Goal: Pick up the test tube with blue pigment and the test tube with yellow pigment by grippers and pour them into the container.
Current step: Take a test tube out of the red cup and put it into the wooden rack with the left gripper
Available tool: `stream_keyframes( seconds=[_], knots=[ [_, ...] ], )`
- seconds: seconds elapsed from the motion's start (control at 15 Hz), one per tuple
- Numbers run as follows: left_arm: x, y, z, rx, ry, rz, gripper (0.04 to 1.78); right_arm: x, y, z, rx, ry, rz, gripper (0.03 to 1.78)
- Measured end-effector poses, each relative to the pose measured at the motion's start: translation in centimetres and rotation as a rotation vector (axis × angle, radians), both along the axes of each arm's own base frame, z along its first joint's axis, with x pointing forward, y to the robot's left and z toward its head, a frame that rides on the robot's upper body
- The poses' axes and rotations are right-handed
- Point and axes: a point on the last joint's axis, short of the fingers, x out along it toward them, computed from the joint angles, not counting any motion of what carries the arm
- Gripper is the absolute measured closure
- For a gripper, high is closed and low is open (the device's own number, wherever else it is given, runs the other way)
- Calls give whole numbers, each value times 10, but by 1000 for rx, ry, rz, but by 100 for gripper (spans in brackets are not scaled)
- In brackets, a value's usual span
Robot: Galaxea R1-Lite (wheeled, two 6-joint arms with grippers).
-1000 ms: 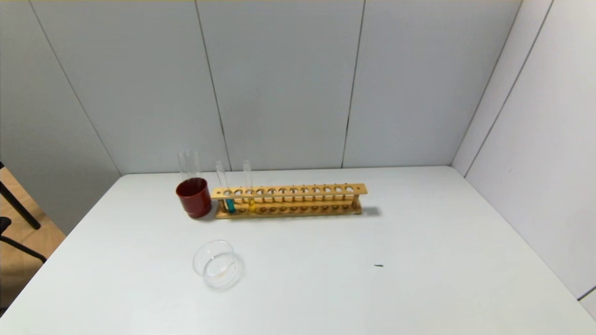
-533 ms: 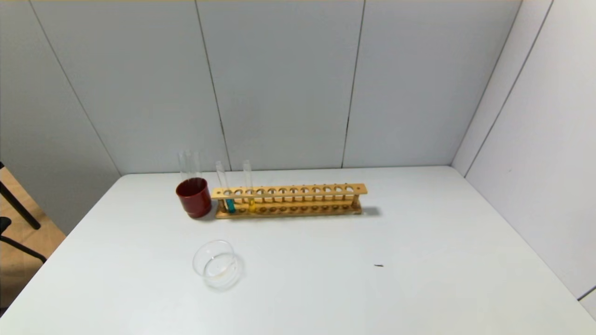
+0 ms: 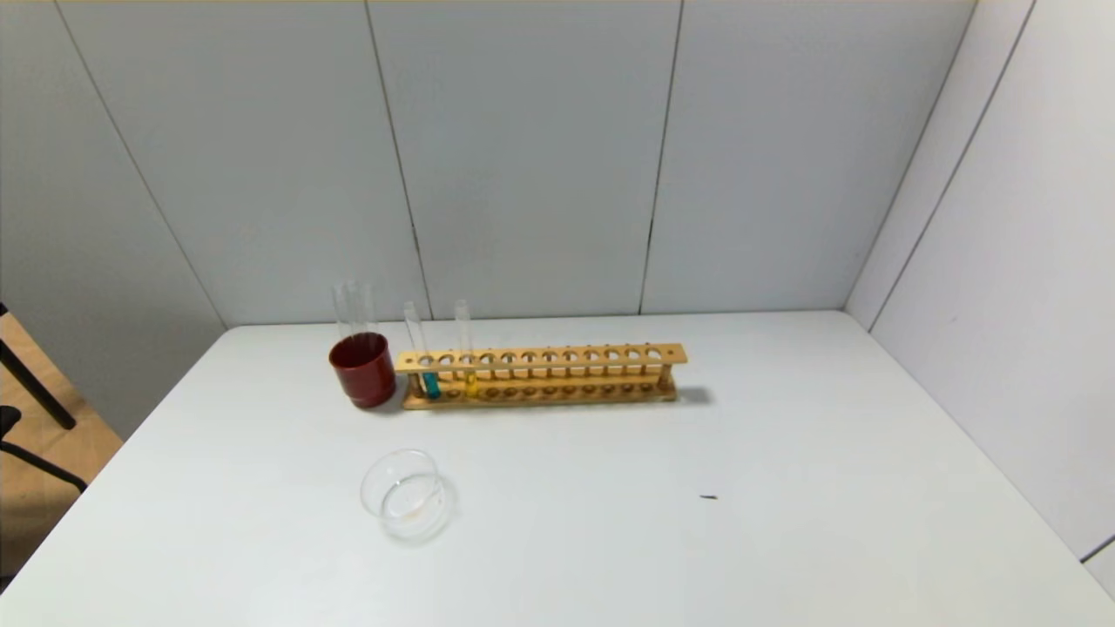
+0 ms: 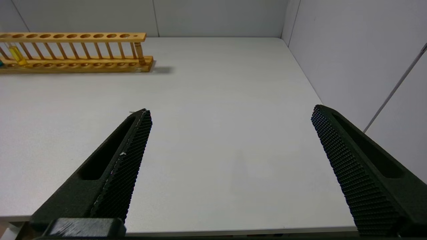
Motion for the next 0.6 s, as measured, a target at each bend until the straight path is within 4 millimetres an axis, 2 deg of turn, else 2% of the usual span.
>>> stream_keyframes(
  seconds=[0.2, 0.33, 0.47, 0.6],
  knots=[
    [-14, -2, 47, -14, 3, -72, 7, 0, 0, 0, 0, 0, 0, 6],
    [-12, -3, 83, -21, 43, -116, 7, 0, 0, 0, 0, 0, 0, 6],
    [3, -5, 120, -27, 84, -145, 7, 0, 0, 0, 0, 0, 0, 6],
    [39, -4, 159, -36, 155, -144, 7, 0, 0, 0, 0, 0, 0, 6]
  ],
)
